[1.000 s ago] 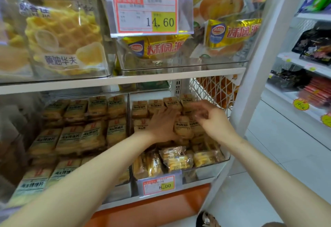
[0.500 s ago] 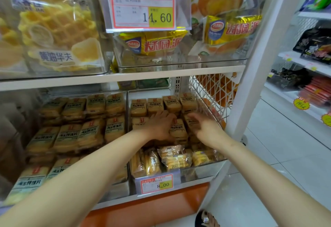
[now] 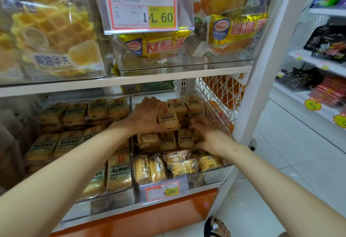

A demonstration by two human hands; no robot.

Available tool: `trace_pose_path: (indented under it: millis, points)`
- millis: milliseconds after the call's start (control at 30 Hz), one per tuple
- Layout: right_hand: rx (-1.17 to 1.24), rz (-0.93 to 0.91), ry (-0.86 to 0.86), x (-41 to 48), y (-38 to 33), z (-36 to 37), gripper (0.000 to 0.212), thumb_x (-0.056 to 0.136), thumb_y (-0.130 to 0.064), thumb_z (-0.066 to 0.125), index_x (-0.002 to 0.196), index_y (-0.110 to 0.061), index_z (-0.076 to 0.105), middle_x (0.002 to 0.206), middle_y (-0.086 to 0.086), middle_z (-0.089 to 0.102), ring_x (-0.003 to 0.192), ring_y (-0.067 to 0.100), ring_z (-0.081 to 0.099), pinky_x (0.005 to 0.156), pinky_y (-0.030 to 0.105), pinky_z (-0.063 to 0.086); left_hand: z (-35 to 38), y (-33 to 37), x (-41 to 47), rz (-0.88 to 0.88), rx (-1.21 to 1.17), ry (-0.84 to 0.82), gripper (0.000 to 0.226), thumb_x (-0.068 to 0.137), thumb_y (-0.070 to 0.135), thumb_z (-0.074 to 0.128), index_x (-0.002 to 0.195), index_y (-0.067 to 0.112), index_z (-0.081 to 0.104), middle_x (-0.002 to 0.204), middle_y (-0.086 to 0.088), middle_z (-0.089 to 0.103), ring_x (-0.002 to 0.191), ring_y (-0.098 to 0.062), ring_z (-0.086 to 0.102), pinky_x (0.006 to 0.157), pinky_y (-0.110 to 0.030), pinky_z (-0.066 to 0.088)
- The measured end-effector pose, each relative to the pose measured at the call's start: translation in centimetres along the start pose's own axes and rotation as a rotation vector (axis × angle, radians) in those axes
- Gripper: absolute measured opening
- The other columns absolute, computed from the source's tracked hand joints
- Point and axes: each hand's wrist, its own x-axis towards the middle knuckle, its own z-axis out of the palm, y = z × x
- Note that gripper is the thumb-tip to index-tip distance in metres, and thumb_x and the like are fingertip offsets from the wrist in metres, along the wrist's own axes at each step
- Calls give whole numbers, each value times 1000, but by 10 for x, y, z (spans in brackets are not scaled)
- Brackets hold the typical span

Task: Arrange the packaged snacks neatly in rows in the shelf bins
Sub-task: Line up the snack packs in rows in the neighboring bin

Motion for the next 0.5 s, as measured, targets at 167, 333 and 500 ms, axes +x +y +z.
trace_pose_path:
  millis: [167,333,500]
  points:
    - [-169,59,-95,13,-4,5,73,75,-43,72,137,-24,41,151,1,11,139,29,16,112,41,27,3,-6,-7,-18,-87,62,75,69,44,76,130,17,41,121,-2,44,115,-17,34,91,-31,36]
    - [-264,35,-120,22,-5,9,80,78,-48,66,145,-25,28,156,3,-9,143,29,-11,116,44,2,2,-8,-11,-8,-111,83,75,69,43,77,130,18,41,122,-1,44,115,-16,34,90,-29,34]
    - [-239,75,-126,35,-3,17,76,71,-46,72,137,-28,38,152,4,3,141,33,-2,118,46,9,-1,-7,-13,-8,-123,85,75,69,42,77,130,18,41,125,-1,43,117,-15,33,87,-27,32]
